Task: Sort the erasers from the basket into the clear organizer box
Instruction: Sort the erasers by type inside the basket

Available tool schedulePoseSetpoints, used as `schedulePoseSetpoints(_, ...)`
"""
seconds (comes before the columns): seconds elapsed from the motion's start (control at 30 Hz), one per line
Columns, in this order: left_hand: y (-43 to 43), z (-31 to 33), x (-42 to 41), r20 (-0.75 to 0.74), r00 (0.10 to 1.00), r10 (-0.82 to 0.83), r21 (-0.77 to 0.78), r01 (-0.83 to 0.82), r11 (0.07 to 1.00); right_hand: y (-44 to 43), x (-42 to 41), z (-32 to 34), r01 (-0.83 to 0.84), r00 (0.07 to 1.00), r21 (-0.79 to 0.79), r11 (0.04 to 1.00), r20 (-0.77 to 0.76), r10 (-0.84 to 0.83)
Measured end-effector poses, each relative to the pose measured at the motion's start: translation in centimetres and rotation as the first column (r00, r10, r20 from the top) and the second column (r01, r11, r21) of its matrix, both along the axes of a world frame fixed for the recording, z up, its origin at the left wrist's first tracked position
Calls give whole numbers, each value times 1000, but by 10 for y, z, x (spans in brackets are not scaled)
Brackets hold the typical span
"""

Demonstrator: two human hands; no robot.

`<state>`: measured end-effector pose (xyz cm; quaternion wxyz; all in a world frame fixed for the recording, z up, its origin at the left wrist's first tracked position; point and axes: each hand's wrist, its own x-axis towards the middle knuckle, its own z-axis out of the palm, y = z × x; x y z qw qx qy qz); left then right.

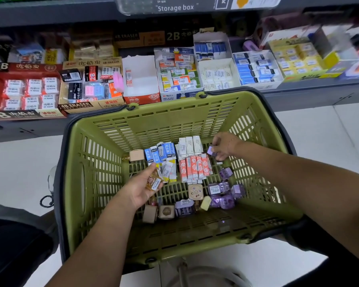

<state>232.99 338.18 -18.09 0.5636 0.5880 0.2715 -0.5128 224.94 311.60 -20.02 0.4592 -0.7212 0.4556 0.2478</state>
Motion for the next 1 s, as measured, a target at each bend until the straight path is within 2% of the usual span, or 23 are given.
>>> schedulePoseSetpoints(0.07, 0, -1, 0, 0, 1000, 0, 2, 0, 1000, 0, -4, 12, -109, 992, -28, 994, -58, 108)
schedulePoseSetpoints(0.13, 0, -3, 1, 2, 1000, -10, -3, 10, 1000, -1, -8, 22, -286, 951, -82, 955, -144, 273)
schedulePoseSetpoints(0.2, 0, -4, 1, 1, 1000, -15, -4, 15, 1000, 3, -16, 32, -472, 863, -72, 879, -245, 443)
schedulePoseSetpoints(0.27, 0, -5, 0, 1, 1000, -17, -7, 17, 1000, 9, -29, 34, -594, 759, 3, 805, -329, 562)
schedulePoseSetpoints(0.33, 0, -5, -1, 5, 1000, -24, -13, 24, 1000, 15, -44, 34, -671, 676, 48, 740, -371, 636)
schedulePoseSetpoints(0.4, 0, -5, -2, 7, 1000, -30, -21, 30, 999, 15, -53, 32, -743, 604, 25, 669, -406, 686)
schedulePoseSetpoints(0.6, 0, -4, -2, 12, 1000, -20, -23, 20, 1000, 15, -49, 23, -855, 501, -147, 497, -481, 720)
schedulePoseSetpoints(0.67, 1, -5, -1, 10, 1000, -21, -18, 21, 1000, 12, -41, 19, -811, 584, -263, 523, -428, 690)
schedulePoseSetpoints(0.77, 1, -5, 0, 4, 1000, -20, -15, 20, 1000, 8, -26, 8, -695, 718, -373, 614, -321, 618)
schedulePoseSetpoints(0.9, 4, -5, 2, 6, 1000, 5, -23, -5, 1000, 12, -20, -12, -652, 755, -291, 700, -340, 561)
schedulePoseSetpoints(1.0, 8, -5, 4, 0, 1000, 24, -40, -24, 999, 15, -21, -23, -611, 790, -361, 704, -324, 520)
